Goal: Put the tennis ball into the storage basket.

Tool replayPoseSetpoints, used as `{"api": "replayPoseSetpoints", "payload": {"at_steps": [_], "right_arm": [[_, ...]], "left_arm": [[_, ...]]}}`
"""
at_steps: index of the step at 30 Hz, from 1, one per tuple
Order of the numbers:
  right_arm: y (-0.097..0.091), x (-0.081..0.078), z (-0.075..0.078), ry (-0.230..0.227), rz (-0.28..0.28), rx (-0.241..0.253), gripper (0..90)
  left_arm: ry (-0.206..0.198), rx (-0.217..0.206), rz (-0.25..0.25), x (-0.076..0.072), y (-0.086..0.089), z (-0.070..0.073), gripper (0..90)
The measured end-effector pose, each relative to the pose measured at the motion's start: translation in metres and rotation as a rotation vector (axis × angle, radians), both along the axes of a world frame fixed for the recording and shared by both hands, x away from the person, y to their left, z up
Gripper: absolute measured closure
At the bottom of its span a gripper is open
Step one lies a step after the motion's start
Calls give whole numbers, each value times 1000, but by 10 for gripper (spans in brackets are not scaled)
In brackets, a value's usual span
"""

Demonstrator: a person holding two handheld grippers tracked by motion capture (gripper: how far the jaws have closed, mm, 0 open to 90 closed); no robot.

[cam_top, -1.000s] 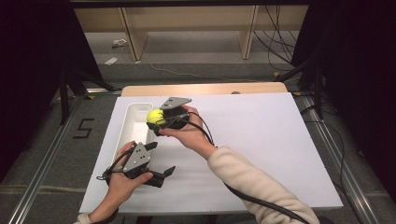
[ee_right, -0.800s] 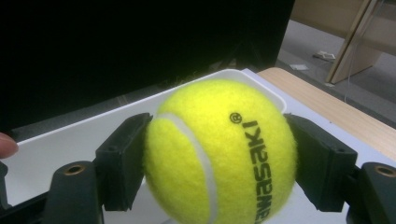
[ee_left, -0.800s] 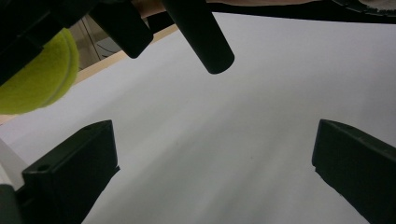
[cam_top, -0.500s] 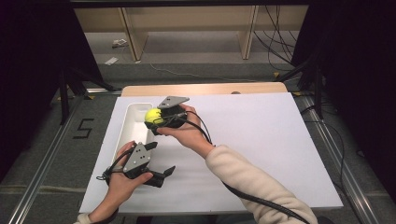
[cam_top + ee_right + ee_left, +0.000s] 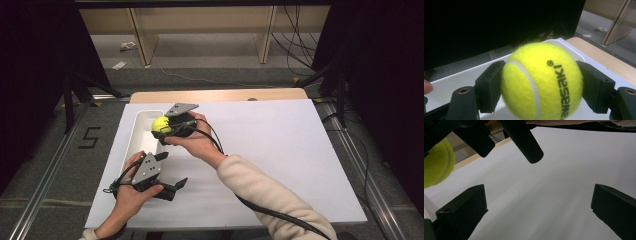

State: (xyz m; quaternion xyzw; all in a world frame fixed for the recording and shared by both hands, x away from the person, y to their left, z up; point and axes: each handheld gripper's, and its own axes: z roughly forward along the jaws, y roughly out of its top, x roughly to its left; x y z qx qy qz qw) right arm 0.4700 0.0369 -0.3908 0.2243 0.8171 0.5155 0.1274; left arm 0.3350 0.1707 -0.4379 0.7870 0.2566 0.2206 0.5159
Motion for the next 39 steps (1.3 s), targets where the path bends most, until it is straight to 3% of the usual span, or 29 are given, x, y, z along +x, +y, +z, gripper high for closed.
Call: {"api": "replayPoseSetpoints", "payload": {"at_steps": [39], "right_arm": [[16, 5, 5, -1, 26, -12, 271]], "left_arm": [[1, 0, -2, 0, 0, 0, 0]]}}
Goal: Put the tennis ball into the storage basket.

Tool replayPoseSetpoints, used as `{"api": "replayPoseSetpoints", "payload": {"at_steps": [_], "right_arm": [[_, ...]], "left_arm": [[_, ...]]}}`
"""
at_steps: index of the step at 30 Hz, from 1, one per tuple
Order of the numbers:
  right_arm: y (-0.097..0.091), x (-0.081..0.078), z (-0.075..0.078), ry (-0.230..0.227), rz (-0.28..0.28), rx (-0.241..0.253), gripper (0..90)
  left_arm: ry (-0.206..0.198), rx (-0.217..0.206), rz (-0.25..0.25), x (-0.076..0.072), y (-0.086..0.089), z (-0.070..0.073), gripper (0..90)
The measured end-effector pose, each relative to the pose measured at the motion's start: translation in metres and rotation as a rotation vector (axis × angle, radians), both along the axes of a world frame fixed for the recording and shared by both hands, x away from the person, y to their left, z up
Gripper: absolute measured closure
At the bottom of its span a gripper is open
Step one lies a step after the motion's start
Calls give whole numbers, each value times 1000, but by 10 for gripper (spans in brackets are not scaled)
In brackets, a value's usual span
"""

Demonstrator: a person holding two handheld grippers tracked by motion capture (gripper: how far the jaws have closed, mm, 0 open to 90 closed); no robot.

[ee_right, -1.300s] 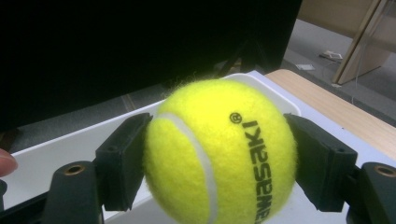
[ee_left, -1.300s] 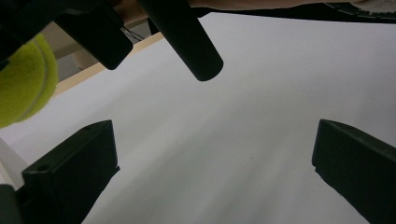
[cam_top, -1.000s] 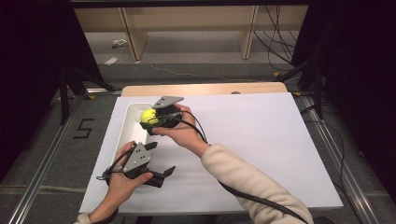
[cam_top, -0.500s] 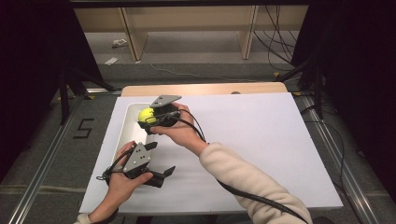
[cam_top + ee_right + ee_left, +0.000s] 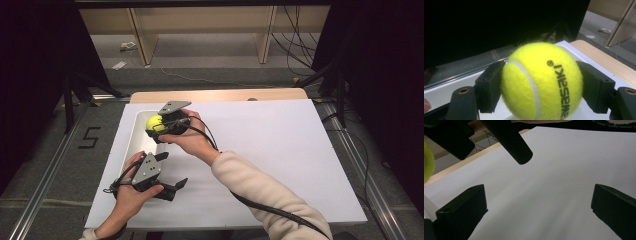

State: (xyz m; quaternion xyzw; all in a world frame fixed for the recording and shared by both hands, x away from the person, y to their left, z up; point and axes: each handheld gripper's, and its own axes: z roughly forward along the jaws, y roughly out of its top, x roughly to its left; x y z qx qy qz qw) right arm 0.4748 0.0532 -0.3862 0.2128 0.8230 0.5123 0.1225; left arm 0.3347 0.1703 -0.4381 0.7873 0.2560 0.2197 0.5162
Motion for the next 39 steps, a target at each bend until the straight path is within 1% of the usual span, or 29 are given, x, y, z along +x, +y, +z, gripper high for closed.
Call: {"api": "replayPoseSetpoints", "payload": {"at_steps": [7, 15, 24, 39], "right_arm": [[3, 1, -1, 1, 7, -2, 271], [5, 6, -3, 17, 9, -11, 271], [7, 8, -2, 12, 3, -13, 271], [13, 10, -2, 14, 19, -24, 271]], "left_arm": [[-3, 2, -1, 0, 0, 0, 0], [-3, 4, -2, 0, 0, 0, 0], [-1, 3, -3, 0, 0, 0, 0], [-1, 1, -3, 0, 0, 0, 0]]}}
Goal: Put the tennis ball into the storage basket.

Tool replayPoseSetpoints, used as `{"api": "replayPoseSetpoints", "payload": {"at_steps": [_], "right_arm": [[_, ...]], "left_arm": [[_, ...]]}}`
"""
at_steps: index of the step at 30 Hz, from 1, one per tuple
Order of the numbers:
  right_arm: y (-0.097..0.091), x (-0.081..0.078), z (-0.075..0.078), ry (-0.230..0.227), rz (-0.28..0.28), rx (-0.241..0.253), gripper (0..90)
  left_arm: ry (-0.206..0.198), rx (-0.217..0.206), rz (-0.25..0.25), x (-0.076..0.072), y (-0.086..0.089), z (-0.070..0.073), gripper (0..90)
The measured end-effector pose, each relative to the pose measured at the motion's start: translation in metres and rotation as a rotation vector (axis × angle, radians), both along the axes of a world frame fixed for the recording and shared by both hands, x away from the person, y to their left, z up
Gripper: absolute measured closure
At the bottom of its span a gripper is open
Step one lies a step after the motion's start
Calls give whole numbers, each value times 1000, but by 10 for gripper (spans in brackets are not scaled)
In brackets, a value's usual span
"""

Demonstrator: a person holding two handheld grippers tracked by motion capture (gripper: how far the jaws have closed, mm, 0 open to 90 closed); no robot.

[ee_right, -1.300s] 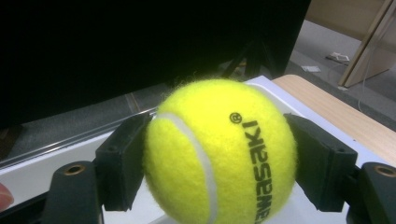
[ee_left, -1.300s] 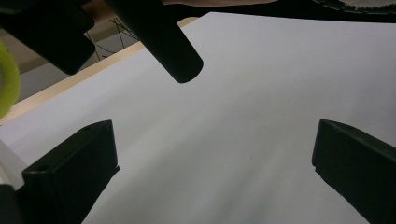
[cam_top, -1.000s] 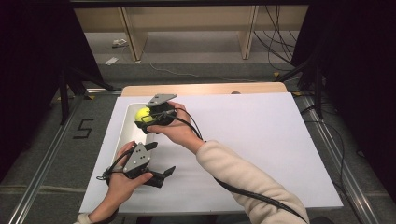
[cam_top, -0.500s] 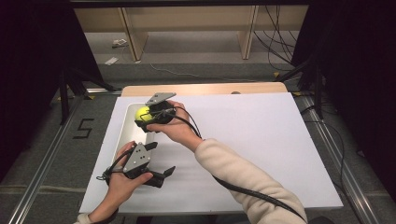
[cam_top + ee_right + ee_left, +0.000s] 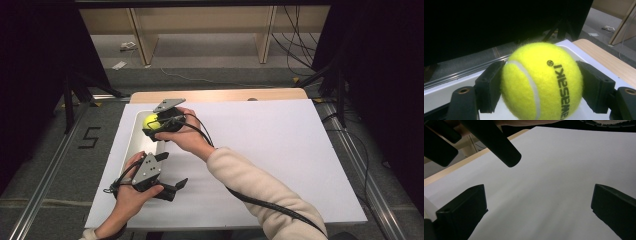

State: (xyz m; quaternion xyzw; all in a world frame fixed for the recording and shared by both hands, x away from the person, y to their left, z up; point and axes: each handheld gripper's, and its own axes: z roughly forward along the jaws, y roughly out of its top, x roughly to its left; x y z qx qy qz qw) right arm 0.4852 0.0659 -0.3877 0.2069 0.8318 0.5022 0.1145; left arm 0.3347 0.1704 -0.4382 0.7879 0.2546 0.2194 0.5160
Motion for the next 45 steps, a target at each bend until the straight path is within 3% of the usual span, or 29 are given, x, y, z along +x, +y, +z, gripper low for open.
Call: {"api": "replayPoseSetpoints", "payload": {"at_steps": [20, 45], "right_arm": [[9, 3, -1, 7, 12, -12, 271], [27, 10, -9, 35, 70, -52, 269]], "left_arm": [[0, 1, -4, -1, -1, 0, 0], [1, 7, -12, -1, -1, 0, 0]]}}
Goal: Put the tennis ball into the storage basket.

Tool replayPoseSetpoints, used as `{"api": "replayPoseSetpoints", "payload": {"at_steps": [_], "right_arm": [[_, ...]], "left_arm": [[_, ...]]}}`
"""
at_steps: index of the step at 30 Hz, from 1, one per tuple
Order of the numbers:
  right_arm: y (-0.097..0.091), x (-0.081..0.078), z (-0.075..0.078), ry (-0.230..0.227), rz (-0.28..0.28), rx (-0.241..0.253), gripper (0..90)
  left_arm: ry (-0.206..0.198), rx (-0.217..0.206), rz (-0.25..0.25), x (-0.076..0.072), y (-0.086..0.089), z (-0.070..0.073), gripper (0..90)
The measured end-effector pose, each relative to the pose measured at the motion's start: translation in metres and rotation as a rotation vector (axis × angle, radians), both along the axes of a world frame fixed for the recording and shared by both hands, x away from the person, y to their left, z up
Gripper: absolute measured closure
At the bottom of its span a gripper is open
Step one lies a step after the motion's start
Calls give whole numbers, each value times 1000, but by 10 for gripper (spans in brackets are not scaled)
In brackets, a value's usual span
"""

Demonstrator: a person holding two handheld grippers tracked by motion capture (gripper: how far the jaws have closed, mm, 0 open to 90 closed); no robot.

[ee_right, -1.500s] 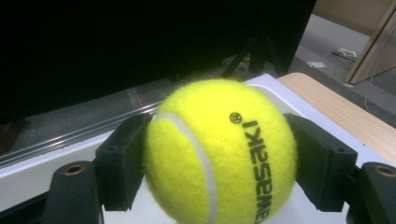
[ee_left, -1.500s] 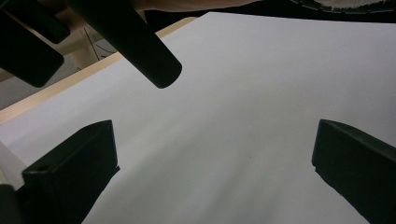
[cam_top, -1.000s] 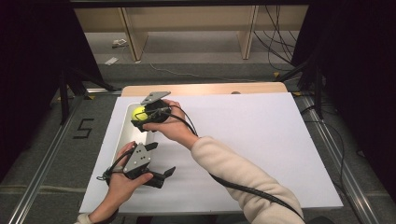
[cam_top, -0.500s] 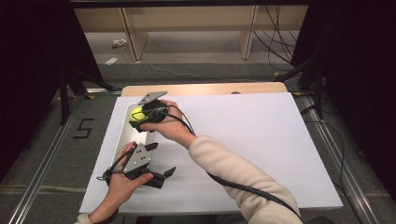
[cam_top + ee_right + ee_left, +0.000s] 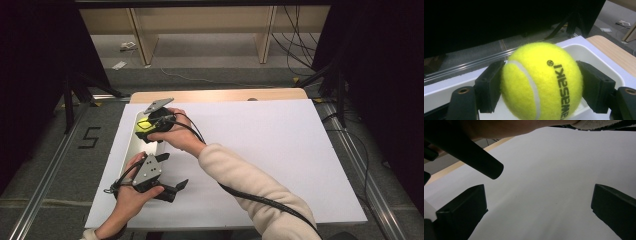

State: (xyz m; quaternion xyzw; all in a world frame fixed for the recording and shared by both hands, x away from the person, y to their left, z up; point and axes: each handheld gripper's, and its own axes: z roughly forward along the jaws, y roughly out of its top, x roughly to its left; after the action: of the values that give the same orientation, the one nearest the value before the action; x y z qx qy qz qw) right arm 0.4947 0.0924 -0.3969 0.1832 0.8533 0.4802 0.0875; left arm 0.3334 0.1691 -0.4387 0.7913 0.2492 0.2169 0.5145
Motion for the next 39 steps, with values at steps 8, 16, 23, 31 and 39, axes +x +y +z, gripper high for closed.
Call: {"api": "replayPoseSetpoints", "payload": {"at_steps": [8, 16, 23, 31, 39], "right_arm": [[7, 2, -4, 9, 12, -11, 269], [13, 3, -10, 22, 21, -30, 268], [17, 4, -12, 34, 30, -50, 266], [20, 3, -15, 45, 31, -58, 264], [21, 3, -16, 46, 26, -68, 256]], "left_arm": [[1, 1, -2, 0, 0, 0, 0], [2, 0, -3, 0, 0, 0, 0], [1, 2, -6, 0, 0, 0, 0], [3, 1, -4, 0, 0, 0, 0], [2, -2, 0, 0, 0, 0, 0]]}}
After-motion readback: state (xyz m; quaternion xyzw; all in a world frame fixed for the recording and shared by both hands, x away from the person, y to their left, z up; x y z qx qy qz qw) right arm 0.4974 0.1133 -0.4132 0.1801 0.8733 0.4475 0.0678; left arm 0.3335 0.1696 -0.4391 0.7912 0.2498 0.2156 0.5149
